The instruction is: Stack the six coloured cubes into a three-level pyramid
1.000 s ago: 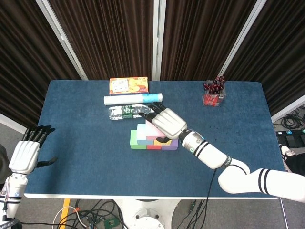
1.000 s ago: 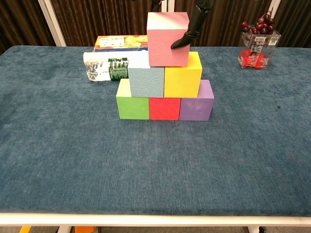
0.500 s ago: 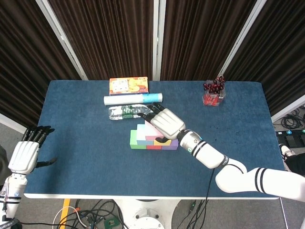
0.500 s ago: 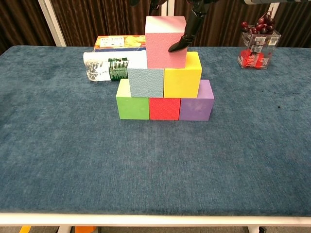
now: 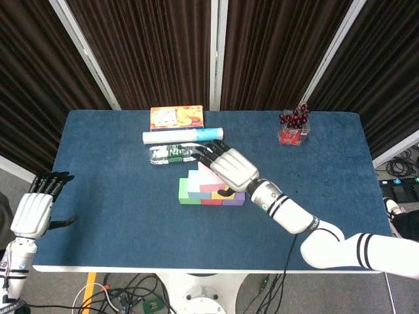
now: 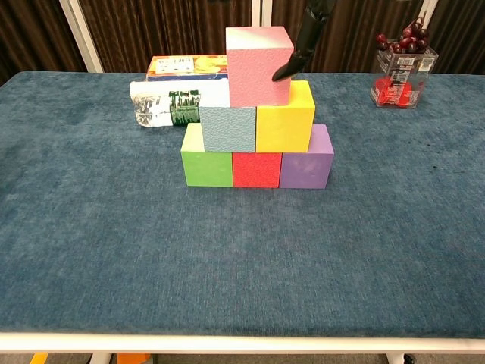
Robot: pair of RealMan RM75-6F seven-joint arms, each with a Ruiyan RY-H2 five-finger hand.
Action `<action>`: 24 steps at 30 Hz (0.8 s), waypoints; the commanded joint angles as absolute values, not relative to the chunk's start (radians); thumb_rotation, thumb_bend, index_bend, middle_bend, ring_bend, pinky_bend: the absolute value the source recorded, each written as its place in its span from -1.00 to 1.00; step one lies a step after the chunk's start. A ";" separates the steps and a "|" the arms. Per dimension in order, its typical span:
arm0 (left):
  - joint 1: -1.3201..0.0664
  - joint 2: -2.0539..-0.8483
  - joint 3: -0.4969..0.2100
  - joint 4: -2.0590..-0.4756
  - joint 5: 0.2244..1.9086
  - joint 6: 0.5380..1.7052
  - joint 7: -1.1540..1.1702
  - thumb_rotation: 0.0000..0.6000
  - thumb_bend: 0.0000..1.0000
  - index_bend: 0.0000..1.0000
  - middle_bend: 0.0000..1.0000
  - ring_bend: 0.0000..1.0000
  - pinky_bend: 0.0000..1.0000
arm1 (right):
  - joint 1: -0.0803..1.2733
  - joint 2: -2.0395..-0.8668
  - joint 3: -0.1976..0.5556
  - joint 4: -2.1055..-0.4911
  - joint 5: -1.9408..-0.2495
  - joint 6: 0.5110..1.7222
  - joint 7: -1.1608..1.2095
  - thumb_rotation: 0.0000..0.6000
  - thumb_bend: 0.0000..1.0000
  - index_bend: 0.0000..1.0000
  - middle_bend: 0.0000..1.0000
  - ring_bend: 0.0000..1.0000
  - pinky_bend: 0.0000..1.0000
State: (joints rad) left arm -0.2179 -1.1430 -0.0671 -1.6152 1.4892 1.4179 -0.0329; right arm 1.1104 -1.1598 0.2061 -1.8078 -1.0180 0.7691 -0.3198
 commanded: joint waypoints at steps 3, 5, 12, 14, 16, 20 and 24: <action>-0.214 -1.144 -0.081 -1.588 1.471 1.425 -0.058 1.00 -0.82 -0.67 -0.75 -0.84 -0.92 | 0.955 -1.019 0.190 -1.938 -1.069 0.964 -0.290 1.00 -0.86 -1.00 -1.00 -1.00 -1.00; -0.212 -1.152 -0.091 -1.555 1.457 1.429 -0.076 1.00 -0.82 -0.67 -0.75 -0.84 -0.92 | 0.863 -0.972 0.166 -1.977 -1.098 1.071 -0.271 1.00 -0.86 -1.00 -0.99 -1.00 -1.00; -0.201 -1.181 -0.120 -1.427 1.402 1.434 -0.123 1.00 -0.83 -0.67 -0.75 -0.84 -0.92 | 0.564 -0.947 0.039 -1.894 -1.254 1.357 -0.141 1.00 -0.81 -1.00 -0.85 -1.00 -1.00; -0.191 -1.193 -0.116 -1.391 1.400 1.446 -0.115 1.00 -0.83 -0.67 -0.75 -0.84 -0.93 | 0.492 -0.957 -0.002 -1.840 -1.297 1.402 -0.090 1.00 -0.80 -1.00 -0.87 -1.00 -1.00; -0.181 -1.199 -0.107 -1.370 1.405 1.456 -0.101 1.00 -0.83 -0.67 -0.75 -0.84 -0.92 | 0.439 -0.971 -0.033 -1.790 -1.329 1.431 -0.052 1.00 -0.80 -1.00 -0.93 -1.00 -1.00; -0.147 -1.202 -0.080 -1.376 1.422 1.485 -0.093 1.00 -0.83 -0.67 -0.75 -0.84 -0.93 | 0.336 -1.029 -0.074 -1.683 -1.392 1.505 0.048 1.00 -0.80 -1.00 -1.00 -1.00 -1.00; -0.098 -1.223 -0.059 -1.399 1.442 1.556 -0.057 1.00 -0.83 -0.67 -0.75 -0.84 -0.93 | 0.245 -1.090 -0.104 -1.589 -1.459 1.583 0.118 1.00 -0.80 -1.00 -1.00 -1.00 -1.00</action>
State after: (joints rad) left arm -0.1216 -1.2091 -0.0704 -1.3862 1.4297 1.5236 -0.0765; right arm 0.2964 -1.0488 -0.0730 -1.6406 -1.4127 1.5349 0.0797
